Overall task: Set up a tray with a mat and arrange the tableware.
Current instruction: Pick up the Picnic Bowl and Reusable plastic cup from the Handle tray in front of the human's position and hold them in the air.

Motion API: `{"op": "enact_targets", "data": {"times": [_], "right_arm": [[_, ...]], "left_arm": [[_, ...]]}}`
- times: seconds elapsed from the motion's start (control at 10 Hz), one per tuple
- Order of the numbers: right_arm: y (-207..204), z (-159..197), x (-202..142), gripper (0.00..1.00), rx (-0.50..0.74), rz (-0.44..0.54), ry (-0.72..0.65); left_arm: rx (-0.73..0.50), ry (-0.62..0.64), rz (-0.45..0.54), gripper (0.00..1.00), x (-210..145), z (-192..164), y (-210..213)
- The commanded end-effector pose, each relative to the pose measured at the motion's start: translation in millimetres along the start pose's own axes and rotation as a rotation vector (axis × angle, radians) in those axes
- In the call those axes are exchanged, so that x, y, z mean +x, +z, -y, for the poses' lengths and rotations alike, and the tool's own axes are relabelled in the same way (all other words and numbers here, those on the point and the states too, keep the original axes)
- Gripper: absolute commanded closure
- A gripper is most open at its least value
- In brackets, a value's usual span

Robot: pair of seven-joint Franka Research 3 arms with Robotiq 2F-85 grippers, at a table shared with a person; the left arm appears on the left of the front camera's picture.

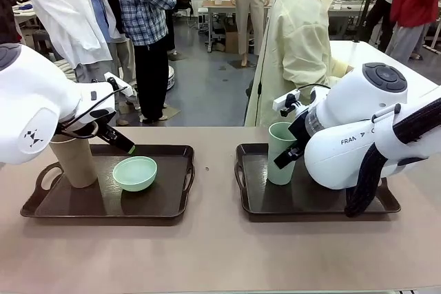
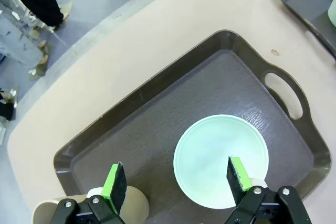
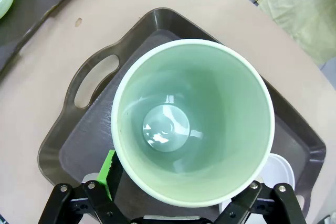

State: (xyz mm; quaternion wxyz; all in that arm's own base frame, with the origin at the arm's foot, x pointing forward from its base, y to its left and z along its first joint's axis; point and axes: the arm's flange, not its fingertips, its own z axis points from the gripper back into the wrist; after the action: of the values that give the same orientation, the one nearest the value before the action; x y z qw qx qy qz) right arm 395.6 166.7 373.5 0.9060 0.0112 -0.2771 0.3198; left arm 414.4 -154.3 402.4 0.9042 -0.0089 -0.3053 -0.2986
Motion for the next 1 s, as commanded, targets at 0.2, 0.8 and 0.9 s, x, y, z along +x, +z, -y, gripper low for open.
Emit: {"op": "enact_targets", "data": {"times": [0.2,0.8,0.9], "right_arm": [[-0.1,-0.2,-0.2,0.0,0.0,0.0,0.0],[0.0,0.0,0.0,0.0,0.0,0.0,0.0],[0.0,0.0,0.0,0.0,0.0,0.0,0.0]], "left_arm": [[0.002,0.0,0.006,0.0,1.8,-0.4,2.4],[0.002,0.0,0.006,0.0,1.8,-0.4,2.4],[0.002,0.0,0.006,0.0,1.8,-0.4,2.4]]}}
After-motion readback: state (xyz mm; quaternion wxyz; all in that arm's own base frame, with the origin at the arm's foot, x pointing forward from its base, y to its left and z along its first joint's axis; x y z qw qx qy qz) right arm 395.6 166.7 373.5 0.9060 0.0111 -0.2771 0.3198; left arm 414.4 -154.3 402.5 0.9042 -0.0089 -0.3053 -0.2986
